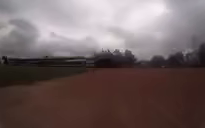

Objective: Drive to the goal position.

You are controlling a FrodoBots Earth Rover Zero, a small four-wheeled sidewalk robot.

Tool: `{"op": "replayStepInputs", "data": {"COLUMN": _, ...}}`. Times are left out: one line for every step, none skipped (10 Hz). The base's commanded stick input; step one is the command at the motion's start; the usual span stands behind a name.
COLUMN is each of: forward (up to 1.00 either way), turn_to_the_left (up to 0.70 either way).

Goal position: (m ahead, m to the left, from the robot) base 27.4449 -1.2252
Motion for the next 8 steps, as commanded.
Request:
{"op": "replayStepInputs", "data": {"forward": 0.7, "turn_to_the_left": 0.0}}
{"op": "replayStepInputs", "data": {"forward": 0.7, "turn_to_the_left": 0.0}}
{"op": "replayStepInputs", "data": {"forward": 0.7, "turn_to_the_left": 0.0}}
{"op": "replayStepInputs", "data": {"forward": 0.7, "turn_to_the_left": 0.0}}
{"op": "replayStepInputs", "data": {"forward": 0.7, "turn_to_the_left": 0.0}}
{"op": "replayStepInputs", "data": {"forward": 0.7, "turn_to_the_left": 0.0}}
{"op": "replayStepInputs", "data": {"forward": 0.7, "turn_to_the_left": 0.0}}
{"op": "replayStepInputs", "data": {"forward": 0.7, "turn_to_the_left": 0.0}}
